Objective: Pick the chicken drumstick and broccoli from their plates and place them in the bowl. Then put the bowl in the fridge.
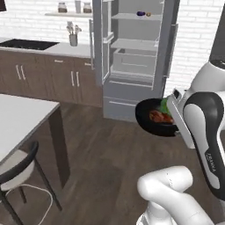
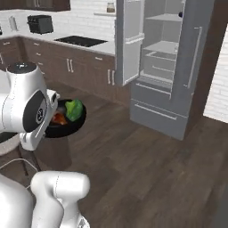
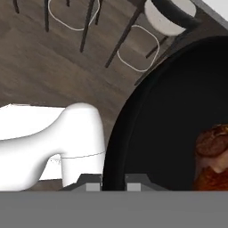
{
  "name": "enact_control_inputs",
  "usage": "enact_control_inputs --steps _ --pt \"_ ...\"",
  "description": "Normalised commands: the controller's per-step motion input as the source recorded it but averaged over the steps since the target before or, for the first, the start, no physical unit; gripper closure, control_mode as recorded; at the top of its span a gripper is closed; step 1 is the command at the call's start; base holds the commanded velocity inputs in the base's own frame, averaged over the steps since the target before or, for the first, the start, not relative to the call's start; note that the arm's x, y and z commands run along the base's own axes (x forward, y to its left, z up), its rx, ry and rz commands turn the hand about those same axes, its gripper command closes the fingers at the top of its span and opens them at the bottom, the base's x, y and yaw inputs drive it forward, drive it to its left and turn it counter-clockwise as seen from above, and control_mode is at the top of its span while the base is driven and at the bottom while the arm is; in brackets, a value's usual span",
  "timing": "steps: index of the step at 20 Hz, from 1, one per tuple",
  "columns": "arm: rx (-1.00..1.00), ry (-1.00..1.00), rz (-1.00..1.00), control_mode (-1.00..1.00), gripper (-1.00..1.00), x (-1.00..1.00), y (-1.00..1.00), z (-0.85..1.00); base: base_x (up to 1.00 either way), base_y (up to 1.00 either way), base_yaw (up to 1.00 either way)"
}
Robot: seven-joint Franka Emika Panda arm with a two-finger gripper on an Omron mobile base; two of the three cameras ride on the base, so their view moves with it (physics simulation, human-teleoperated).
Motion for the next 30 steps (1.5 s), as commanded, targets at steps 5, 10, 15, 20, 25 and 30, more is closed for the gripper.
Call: enact_control_inputs --steps 5,10,15,20,25,30 --pt "0.0 0.0 0.0 1.0 1.0 0.0 0.0 0.0 0.64 0.02 -0.6" --pt "0.0 0.0 0.0 1.0 1.0 0.0 0.0 0.0 0.82 0.28 -0.35" --pt "0.0 0.0 0.0 1.0 1.0 0.0 0.0 0.0 0.92 0.41 -0.23" --pt "0.0 0.0 0.0 1.0 1.0 0.0 0.0 0.0 0.93 0.62 -0.16" --pt "0.0 0.0 0.0 1.0 1.0 0.0 0.0 0.0 0.92 0.69 -0.18" --pt "0.0 0.0 0.0 1.0 1.0 0.0 0.0 0.0 0.8 0.27 -0.18"
